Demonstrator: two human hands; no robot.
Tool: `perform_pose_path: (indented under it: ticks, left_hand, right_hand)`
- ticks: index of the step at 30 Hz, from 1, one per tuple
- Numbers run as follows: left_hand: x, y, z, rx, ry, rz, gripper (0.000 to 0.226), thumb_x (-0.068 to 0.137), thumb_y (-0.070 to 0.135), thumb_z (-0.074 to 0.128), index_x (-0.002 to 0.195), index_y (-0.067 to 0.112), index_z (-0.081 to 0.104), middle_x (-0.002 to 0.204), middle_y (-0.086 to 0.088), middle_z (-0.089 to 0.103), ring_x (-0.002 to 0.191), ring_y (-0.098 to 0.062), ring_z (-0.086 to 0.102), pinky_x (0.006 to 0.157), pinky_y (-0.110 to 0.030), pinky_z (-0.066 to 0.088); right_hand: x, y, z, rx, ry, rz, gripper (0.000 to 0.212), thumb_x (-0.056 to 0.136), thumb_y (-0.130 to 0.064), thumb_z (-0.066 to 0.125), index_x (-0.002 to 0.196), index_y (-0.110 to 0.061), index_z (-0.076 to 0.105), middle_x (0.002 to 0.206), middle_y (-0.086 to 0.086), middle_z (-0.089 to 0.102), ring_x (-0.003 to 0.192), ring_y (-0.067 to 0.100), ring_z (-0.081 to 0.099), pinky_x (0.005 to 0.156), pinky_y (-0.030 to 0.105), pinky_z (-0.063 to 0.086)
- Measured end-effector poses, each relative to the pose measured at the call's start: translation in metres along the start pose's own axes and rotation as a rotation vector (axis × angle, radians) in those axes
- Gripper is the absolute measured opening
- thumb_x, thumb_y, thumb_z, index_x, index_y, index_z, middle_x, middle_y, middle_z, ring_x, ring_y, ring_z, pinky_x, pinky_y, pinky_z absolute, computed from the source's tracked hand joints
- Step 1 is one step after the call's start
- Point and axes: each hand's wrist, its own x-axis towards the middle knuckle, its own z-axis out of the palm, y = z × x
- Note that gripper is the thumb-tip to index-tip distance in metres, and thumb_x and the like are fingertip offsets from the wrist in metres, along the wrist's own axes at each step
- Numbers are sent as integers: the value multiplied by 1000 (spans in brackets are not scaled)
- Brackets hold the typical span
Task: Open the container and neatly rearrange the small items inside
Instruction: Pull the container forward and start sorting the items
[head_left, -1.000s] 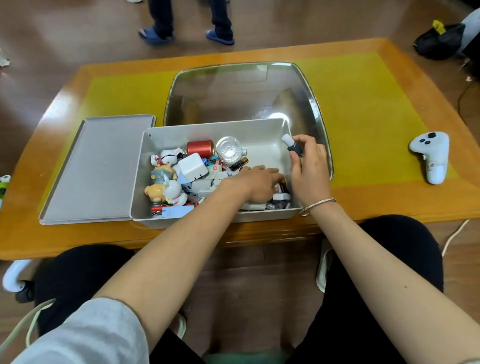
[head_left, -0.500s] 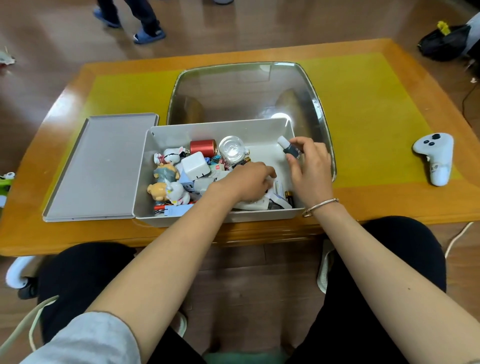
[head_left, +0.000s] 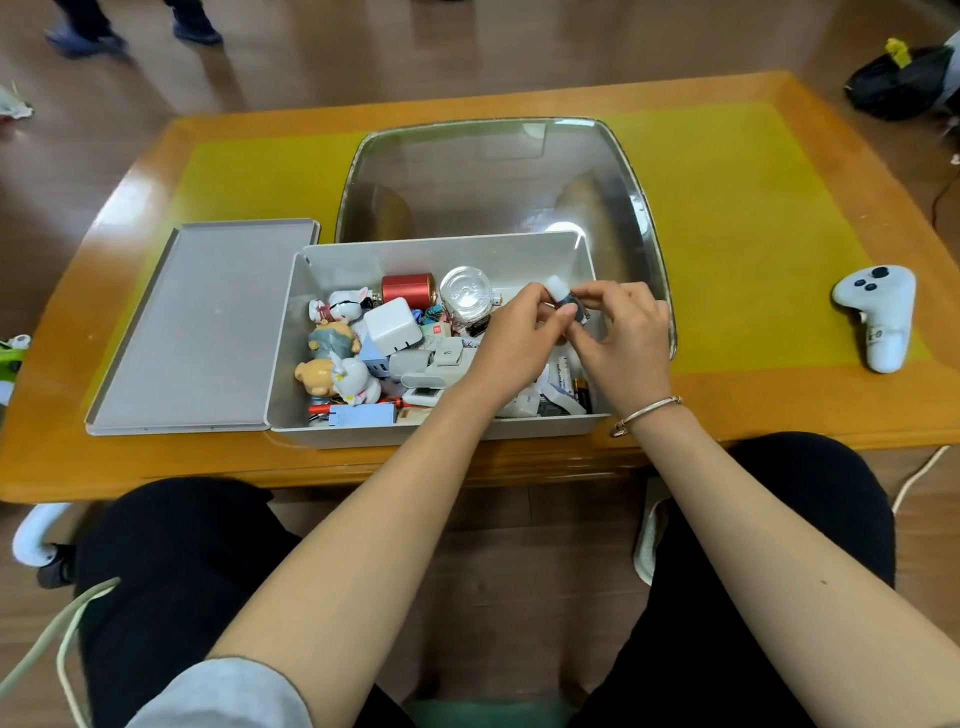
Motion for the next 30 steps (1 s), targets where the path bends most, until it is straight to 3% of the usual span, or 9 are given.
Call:
perform_pose_path:
  ticks: [3,6,9,13,17,19,22,26,30]
  left_hand:
    - [0,-1,3,-24,33,-40,16,97,21,52,84,15,48,75,4,62,60,8,55,52,-9,37]
    - [7,-6,-3,15,97,-162,12,99,20,48,90,12,48,88,-4,62,78,-17,63,66,-28,46]
    - [21,-10,-12,320,75,-175,15,98,20,48,97,6,54,93,-9,58,81,-23,52,64,-30,34]
    - [38,-11,-14,545,-50,-138,23,97,20,49,101,-1,57,106,-20,61,98,-35,55,72,-33,37]
    - [48,-15,-11,652,-152,-153,19,98,22,50,94,4,56,105,-19,61,91,-32,54,72,-33,40]
    - [51,-18,-8,695,-185,-148,17,98,21,49,89,6,53,104,-20,62,86,-31,52,68,-32,37]
    - [51,-22,-3,728,-225,-154,22,99,23,47,104,2,53,108,-21,62,98,-34,56,74,-35,42]
    - [47,-25,-1,761,-153,-102,27,96,20,50,115,1,44,109,-23,60,100,-38,55,73,-39,42]
    - [41,-24,-5,777,-131,-32,26,96,20,51,112,0,44,109,-22,59,99,-38,54,75,-42,43]
  right_hand:
    - [0,-1,0,-9,-14,-26,27,78,-28,73,103,-19,67,98,1,66,96,21,54,80,31,30]
    - [1,0,2,-47,-30,-3,24,81,-29,69,104,-20,67,115,-1,63,110,22,47,87,31,27]
    - [2,1,5,-14,-42,134,35,88,-12,54,123,-14,53,133,4,49,124,25,40,101,37,30]
    - [5,2,6,149,-139,299,39,93,-9,45,132,-12,40,128,7,53,118,24,47,98,40,41]
    - [4,4,6,243,-204,306,31,99,-15,37,130,-14,42,116,9,60,100,24,58,80,39,51]
    - [4,6,6,234,-198,290,31,99,-15,36,130,-13,42,115,8,61,100,24,58,80,39,51]
    - [4,7,7,224,-194,272,32,99,-15,36,130,-12,42,116,9,62,101,25,59,81,39,51]
    - [5,8,8,230,-199,276,32,99,-14,37,130,-12,42,117,9,61,104,25,58,86,45,51]
    - [9,11,5,348,-279,341,34,101,-20,36,135,-14,39,124,6,56,109,20,55,91,39,49]
